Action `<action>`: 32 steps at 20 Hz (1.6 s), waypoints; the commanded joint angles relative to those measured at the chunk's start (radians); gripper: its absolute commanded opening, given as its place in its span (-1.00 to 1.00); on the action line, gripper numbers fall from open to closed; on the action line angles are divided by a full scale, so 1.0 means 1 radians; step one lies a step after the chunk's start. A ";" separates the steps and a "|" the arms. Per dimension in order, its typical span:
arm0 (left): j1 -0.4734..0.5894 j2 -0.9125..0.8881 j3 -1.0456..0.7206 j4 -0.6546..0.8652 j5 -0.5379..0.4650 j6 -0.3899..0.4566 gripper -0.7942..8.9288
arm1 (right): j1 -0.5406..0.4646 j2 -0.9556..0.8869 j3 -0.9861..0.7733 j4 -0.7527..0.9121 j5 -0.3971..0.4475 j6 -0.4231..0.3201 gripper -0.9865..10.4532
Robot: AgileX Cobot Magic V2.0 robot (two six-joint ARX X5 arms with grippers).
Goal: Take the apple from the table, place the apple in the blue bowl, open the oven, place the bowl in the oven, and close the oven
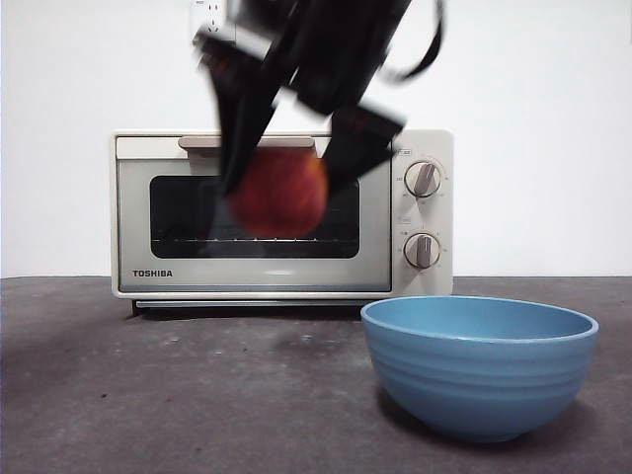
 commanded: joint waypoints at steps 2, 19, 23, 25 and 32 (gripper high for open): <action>-0.002 0.005 0.020 0.008 0.006 0.012 -0.82 | 0.006 -0.089 -0.014 -0.097 0.057 -0.025 -0.26; -0.002 0.005 0.020 0.006 0.006 0.011 -0.82 | 0.006 -0.311 -0.576 0.171 0.115 0.057 -0.10; -0.002 0.005 0.020 0.006 0.006 0.008 -0.82 | 0.007 -0.311 -0.577 0.158 0.060 0.066 0.05; -0.002 0.005 0.020 0.007 0.006 0.003 -0.82 | 0.015 -0.311 -0.577 0.160 0.066 0.066 0.05; -0.003 0.030 0.021 0.061 0.006 -0.013 -0.82 | 0.010 -0.387 -0.515 0.123 0.182 0.019 0.05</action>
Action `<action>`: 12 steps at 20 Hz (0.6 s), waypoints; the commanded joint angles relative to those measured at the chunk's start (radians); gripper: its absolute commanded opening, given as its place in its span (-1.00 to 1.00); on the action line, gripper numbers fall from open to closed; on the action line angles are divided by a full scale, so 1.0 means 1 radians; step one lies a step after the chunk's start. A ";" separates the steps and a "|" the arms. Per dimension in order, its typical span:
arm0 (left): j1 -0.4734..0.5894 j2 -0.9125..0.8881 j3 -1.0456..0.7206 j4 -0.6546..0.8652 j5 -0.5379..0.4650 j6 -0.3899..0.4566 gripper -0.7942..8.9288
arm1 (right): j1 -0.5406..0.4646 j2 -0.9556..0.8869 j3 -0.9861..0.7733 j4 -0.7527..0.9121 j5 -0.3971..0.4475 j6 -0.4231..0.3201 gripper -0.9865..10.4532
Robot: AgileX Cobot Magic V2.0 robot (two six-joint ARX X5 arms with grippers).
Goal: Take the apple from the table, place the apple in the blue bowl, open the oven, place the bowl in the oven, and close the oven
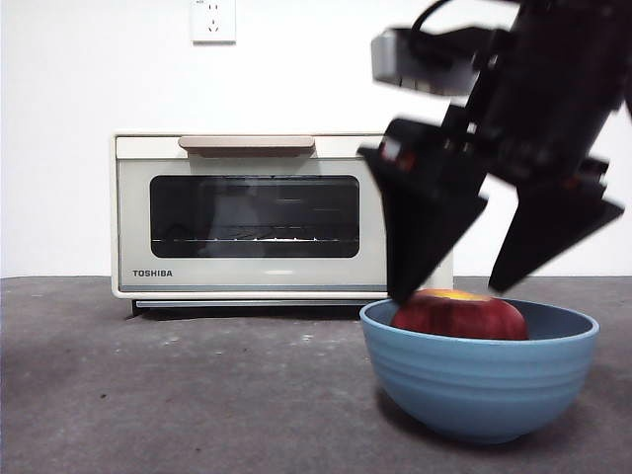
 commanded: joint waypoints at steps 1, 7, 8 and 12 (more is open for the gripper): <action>-0.009 0.036 0.023 0.063 0.006 -0.021 -0.82 | 0.005 -0.035 0.060 -0.021 0.060 -0.028 0.05; -0.079 0.206 0.070 0.240 -0.002 -0.030 -0.82 | -0.079 -0.165 0.093 -0.292 0.412 -0.040 0.05; -0.092 0.244 0.087 0.277 -0.014 -0.031 -0.82 | -0.114 -0.181 0.092 -0.327 0.406 -0.040 0.05; -0.134 0.421 0.187 0.428 -0.038 -0.044 -0.82 | -0.227 -0.201 0.089 -0.406 0.261 -0.037 0.05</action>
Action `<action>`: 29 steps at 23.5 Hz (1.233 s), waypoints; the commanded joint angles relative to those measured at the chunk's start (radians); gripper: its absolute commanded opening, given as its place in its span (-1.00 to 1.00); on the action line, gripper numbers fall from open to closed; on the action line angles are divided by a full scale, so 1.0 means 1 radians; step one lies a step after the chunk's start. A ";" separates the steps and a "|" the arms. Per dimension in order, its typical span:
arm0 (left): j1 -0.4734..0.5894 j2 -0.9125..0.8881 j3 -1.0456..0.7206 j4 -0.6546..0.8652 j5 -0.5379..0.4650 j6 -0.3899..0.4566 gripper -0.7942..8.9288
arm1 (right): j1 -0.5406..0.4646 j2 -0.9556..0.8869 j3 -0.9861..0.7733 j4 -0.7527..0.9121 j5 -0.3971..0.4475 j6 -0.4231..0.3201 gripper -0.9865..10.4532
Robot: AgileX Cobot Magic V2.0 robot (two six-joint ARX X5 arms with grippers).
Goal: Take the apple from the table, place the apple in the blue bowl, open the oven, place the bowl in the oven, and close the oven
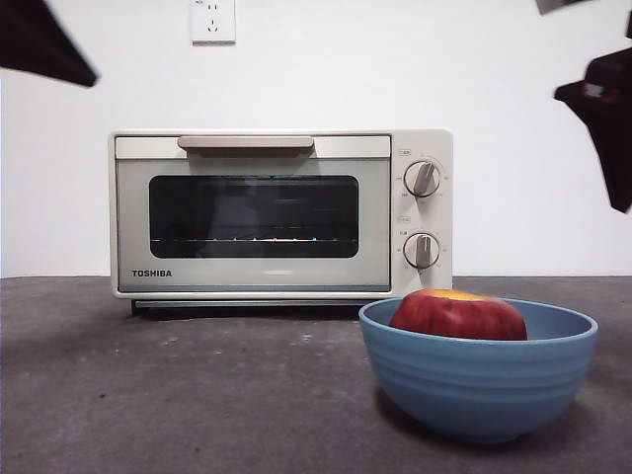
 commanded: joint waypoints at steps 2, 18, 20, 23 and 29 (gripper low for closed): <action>-0.018 0.156 0.125 0.080 -0.018 -0.008 -0.82 | -0.051 0.013 -0.005 -0.022 -0.179 -0.001 0.05; -0.072 0.598 0.482 0.125 -0.061 0.059 -0.82 | -0.083 0.014 -0.042 -0.008 -0.243 0.002 0.05; -0.081 0.621 0.485 0.125 -0.078 0.072 -0.82 | -0.083 0.014 -0.042 -0.001 -0.243 0.003 0.05; -0.093 0.645 0.485 0.124 -0.121 0.092 -0.82 | -0.082 0.014 -0.042 0.006 -0.243 0.003 0.05; -0.100 0.669 0.485 0.124 -0.132 0.103 -0.82 | -0.082 0.014 -0.042 0.006 -0.243 0.003 0.05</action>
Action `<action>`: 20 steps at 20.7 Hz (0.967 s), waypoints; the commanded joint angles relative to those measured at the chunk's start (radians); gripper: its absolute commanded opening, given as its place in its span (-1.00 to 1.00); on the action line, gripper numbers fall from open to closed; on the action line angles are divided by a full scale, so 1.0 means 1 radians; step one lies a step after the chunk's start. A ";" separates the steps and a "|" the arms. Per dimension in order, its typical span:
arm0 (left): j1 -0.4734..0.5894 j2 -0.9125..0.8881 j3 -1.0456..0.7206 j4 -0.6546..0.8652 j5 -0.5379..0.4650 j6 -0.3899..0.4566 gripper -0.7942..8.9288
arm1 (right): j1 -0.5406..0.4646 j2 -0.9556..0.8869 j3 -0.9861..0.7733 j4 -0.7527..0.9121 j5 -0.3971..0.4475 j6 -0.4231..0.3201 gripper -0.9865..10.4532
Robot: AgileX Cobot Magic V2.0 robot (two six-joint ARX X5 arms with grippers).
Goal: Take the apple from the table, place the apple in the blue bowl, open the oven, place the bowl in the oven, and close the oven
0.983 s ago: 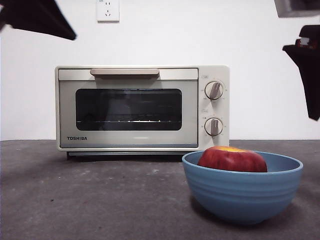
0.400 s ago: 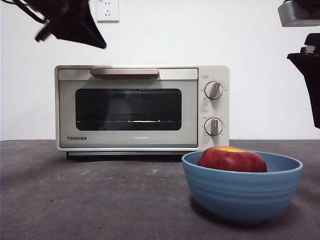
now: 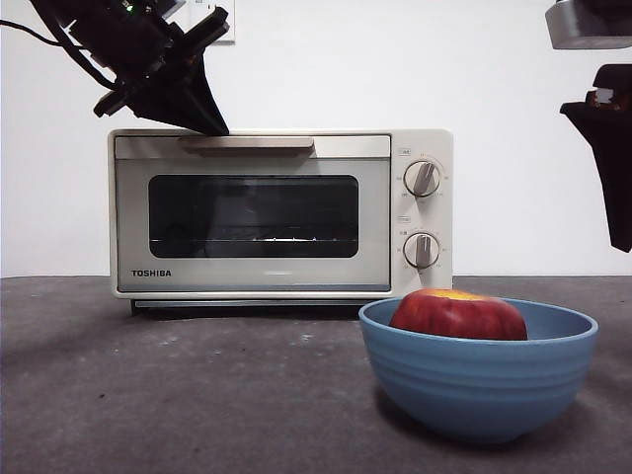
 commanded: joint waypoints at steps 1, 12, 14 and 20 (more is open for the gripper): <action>-0.006 0.031 0.021 -0.003 -0.007 0.026 -0.82 | 0.005 0.011 0.005 0.005 -0.001 0.003 0.05; -0.049 0.031 0.021 -0.172 -0.007 0.037 -0.82 | 0.005 0.011 0.005 0.006 -0.026 0.002 0.05; -0.063 0.031 0.021 -0.211 -0.007 0.037 -0.82 | 0.005 0.011 0.005 0.006 -0.027 0.002 0.05; -0.104 0.031 0.021 -0.351 -0.007 0.038 -0.82 | 0.005 0.011 0.005 0.005 -0.029 0.003 0.05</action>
